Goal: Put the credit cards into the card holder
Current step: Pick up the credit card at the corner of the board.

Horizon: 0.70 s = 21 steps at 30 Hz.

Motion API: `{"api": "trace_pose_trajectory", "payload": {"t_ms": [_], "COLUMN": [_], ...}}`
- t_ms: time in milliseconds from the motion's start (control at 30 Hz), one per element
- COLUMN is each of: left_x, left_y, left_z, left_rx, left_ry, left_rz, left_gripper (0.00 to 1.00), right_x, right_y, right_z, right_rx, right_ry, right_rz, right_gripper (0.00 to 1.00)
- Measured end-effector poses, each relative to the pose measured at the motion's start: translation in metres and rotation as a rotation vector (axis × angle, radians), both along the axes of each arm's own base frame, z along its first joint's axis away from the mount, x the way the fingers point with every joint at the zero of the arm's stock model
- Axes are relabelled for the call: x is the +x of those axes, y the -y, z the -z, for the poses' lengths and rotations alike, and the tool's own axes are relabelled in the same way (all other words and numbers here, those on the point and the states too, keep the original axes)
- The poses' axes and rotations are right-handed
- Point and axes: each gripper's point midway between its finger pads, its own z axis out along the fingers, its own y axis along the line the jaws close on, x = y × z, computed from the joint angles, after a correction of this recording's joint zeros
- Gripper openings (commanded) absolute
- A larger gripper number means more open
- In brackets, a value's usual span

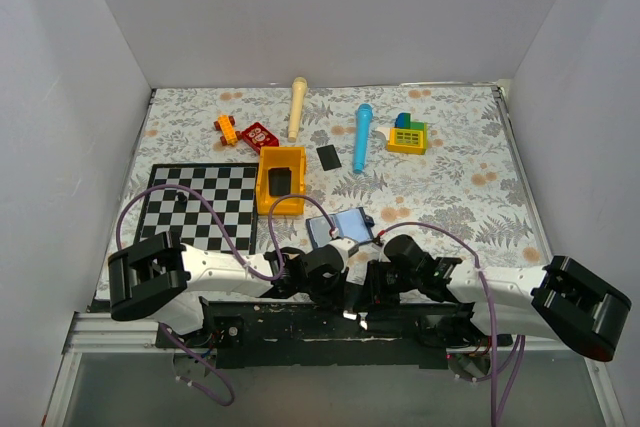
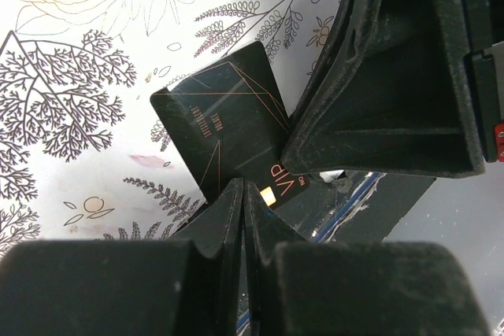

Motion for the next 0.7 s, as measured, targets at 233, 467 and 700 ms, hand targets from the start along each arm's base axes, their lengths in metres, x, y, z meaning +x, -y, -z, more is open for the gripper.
{"api": "trace_pose_trajectory", "payload": {"t_ms": [233,467,700], "left_x": [0.0002,0.0002,0.0043], "left_y": [0.0001,0.0004,-0.0066], "left_z": [-0.0036,-0.0047,-0.0067], "left_rx": [-0.011,-0.014,0.006], "left_ry": [0.004,0.005,0.025], "left_rz": [0.0,0.0,-0.023], "left_gripper": [0.0,0.0,0.0], "right_x": [0.0016,0.0036,0.0039], "right_y": [-0.0002,-0.0004,-0.0003], "right_z": [-0.0028,-0.0039,-0.0037], "right_rx": [0.011,0.01,0.008], "right_ry": [0.042,0.077,0.077], "right_rz": [-0.002,-0.002,0.002], "right_gripper": [0.29,0.31,0.31]}}
